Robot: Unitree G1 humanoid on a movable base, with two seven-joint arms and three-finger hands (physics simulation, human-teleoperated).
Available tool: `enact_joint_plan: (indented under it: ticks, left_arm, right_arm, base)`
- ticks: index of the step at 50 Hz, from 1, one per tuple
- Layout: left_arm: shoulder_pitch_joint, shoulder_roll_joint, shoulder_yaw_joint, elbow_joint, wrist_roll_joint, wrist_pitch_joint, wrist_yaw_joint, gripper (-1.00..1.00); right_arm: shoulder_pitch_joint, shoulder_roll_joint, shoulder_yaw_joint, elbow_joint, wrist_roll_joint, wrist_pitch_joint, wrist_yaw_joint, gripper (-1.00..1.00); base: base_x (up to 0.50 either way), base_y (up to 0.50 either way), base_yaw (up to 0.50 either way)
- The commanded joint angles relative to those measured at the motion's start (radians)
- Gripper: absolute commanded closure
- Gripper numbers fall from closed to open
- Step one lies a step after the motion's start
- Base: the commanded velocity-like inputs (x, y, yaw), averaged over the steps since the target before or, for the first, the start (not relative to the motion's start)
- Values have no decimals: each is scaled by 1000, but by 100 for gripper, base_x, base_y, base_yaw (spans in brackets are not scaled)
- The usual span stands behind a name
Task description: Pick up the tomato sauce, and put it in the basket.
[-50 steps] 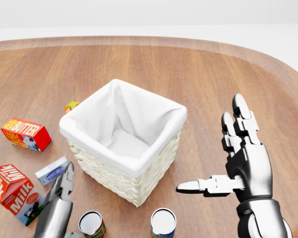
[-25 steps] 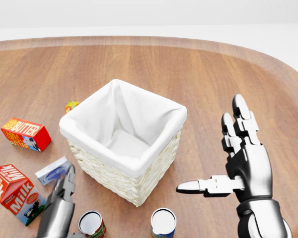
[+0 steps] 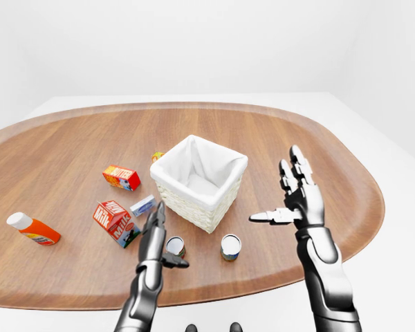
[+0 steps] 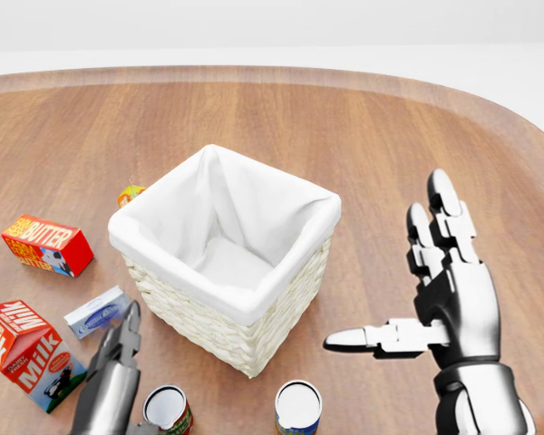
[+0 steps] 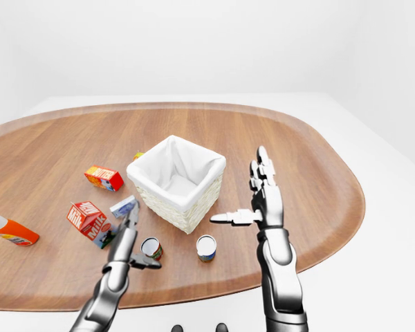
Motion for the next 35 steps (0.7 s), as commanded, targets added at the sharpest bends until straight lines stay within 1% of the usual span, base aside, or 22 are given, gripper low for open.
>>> enact_joint_plan:
  ticks: [1, 35]
  left_arm:
    - [-6, -4, -2, -11, -5, 0, -10, -100]
    - [-64, -2, -12, 130, 7, 0, 51, -100]
  right_arm:
    - [-3, -1, -4, 0, 2, 0, -1, -100]
    - [-4, -1, -3, 12, 2, 0, -1, -100]
  base:
    - [0, 0, 0]
    - [0, 0, 0]
